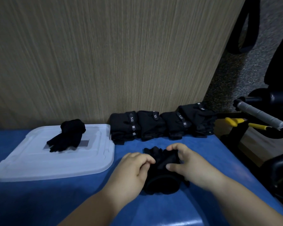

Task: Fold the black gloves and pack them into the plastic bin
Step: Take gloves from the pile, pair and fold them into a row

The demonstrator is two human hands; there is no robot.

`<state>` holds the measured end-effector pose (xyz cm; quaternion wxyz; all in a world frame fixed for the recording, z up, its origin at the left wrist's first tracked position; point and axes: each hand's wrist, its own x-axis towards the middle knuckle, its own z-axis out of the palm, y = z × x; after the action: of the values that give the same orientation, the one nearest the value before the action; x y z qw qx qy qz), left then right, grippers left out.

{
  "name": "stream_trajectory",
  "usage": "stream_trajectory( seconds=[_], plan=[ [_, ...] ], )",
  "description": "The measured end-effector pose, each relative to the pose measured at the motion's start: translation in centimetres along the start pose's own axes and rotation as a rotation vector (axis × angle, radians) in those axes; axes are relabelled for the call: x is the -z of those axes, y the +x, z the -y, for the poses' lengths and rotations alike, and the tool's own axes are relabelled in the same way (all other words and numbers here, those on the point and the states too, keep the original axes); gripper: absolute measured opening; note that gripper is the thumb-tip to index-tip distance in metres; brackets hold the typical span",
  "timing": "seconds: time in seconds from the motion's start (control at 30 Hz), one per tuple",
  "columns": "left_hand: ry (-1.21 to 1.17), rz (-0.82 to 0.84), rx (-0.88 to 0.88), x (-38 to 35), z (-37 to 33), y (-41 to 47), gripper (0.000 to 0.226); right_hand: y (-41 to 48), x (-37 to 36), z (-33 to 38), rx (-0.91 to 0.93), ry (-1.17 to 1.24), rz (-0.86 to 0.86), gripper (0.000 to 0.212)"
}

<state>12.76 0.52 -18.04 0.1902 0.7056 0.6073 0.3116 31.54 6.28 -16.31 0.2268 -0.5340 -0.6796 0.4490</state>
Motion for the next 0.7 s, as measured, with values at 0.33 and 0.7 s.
stream_trajectory(
  seconds=[0.33, 0.7],
  plan=[
    [0.303, 0.286, -0.199, -1.4, 0.1, -0.4, 0.049, -0.4, 0.9, -0.4, 0.27, -0.605, -0.261, 0.057],
    [0.397, 0.375, -0.134, -1.6, -0.3, -0.5, 0.054, -2.3, 0.5, -1.1, -0.041, -0.931, 0.241, 0.066]
  ],
)
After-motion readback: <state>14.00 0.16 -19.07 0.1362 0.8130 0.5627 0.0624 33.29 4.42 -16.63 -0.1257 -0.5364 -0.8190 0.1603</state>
